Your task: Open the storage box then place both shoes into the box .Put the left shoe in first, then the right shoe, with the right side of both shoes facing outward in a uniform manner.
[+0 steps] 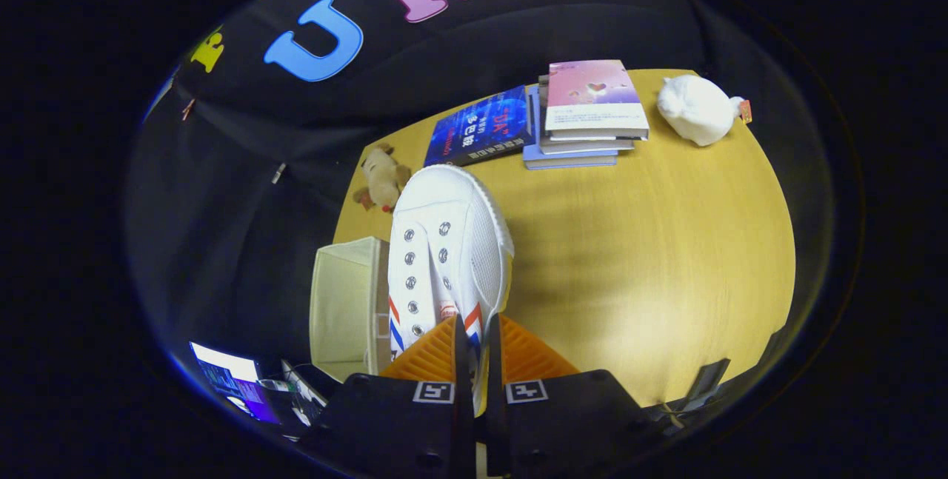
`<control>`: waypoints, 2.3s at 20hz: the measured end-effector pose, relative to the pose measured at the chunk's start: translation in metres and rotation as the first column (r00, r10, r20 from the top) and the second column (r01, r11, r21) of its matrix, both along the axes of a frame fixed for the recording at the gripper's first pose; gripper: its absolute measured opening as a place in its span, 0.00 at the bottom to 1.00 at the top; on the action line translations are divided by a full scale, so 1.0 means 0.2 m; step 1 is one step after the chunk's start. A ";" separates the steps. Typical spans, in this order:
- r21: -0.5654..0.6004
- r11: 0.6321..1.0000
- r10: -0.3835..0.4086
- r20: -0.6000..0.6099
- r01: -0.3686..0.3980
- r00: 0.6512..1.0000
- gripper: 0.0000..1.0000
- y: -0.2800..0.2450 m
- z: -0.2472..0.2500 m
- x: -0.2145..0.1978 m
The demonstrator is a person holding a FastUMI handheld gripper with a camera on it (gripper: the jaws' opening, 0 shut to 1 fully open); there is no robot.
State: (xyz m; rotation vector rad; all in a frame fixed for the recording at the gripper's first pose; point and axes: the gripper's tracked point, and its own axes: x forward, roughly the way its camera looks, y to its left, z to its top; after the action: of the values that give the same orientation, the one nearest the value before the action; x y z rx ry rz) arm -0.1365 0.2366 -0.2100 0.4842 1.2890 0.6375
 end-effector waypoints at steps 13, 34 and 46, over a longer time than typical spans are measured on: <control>-0.021 0.993 0.113 -0.064 -0.115 0.991 0.10 0.79 0.17 -0.41; -0.012 1.000 0.024 0.059 -0.024 0.998 0.99 0.84 0.13 -0.23; -0.151 0.977 -0.099 0.314 0.153 0.944 0.99 0.11 0.04 0.27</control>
State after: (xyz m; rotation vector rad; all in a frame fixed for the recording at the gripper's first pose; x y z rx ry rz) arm -0.0818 0.2584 -0.2023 0.3074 1.0004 0.4659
